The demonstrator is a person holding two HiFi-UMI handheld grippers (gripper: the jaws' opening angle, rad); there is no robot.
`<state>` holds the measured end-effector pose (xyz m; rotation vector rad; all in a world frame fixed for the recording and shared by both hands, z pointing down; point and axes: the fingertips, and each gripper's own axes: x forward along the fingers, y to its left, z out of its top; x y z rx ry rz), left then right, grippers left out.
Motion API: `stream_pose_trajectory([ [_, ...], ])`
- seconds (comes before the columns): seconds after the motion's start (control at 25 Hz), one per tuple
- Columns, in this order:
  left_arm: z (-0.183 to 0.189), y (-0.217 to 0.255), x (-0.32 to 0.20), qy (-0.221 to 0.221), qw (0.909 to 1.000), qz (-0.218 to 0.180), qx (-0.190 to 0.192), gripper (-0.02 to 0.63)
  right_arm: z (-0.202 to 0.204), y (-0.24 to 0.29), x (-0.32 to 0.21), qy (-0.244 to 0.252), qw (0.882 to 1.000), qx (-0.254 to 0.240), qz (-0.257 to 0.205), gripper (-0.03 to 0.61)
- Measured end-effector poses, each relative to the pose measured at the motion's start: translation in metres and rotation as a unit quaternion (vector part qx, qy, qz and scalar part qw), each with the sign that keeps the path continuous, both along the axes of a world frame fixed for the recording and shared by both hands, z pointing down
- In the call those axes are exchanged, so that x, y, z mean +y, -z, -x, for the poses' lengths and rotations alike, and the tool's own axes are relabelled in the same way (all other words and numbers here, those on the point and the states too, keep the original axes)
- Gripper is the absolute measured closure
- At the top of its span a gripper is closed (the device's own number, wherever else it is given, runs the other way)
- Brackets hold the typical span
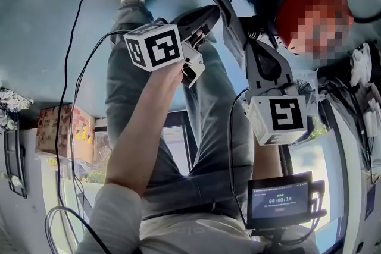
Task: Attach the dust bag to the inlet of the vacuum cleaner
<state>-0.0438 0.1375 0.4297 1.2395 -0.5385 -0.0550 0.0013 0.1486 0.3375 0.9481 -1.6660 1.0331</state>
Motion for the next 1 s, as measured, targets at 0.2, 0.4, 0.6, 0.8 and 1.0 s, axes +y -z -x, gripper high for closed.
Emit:
stream_pose_trajectory([
  [0.2,-0.029,-0.014,0.026,-0.032,0.9973,0.064,-0.016,0.609,0.011,-0.003,0.01,0.084,0.992,0.065,-0.073,0.565],
  [0.4,-0.027,-0.002,0.005,0.046,0.9949,0.085,0.027,0.609,0.026,0.002,-0.005,0.091,0.989,0.087,-0.081,0.565],
  [0.6,-0.025,0.004,-0.002,-0.004,0.9989,0.047,0.0,0.609,0.014,0.006,-0.009,-0.038,0.996,0.035,-0.07,0.565],
  [0.8,-0.025,0.009,-0.007,-0.057,0.9981,0.009,-0.024,0.609,0.006,0.008,-0.014,-0.09,0.994,0.016,-0.053,0.565],
  [1.0,-0.02,0.006,-0.003,-0.084,0.9961,0.002,-0.025,0.609,-0.018,-0.005,-0.016,-0.256,0.964,-0.056,-0.032,0.565],
])
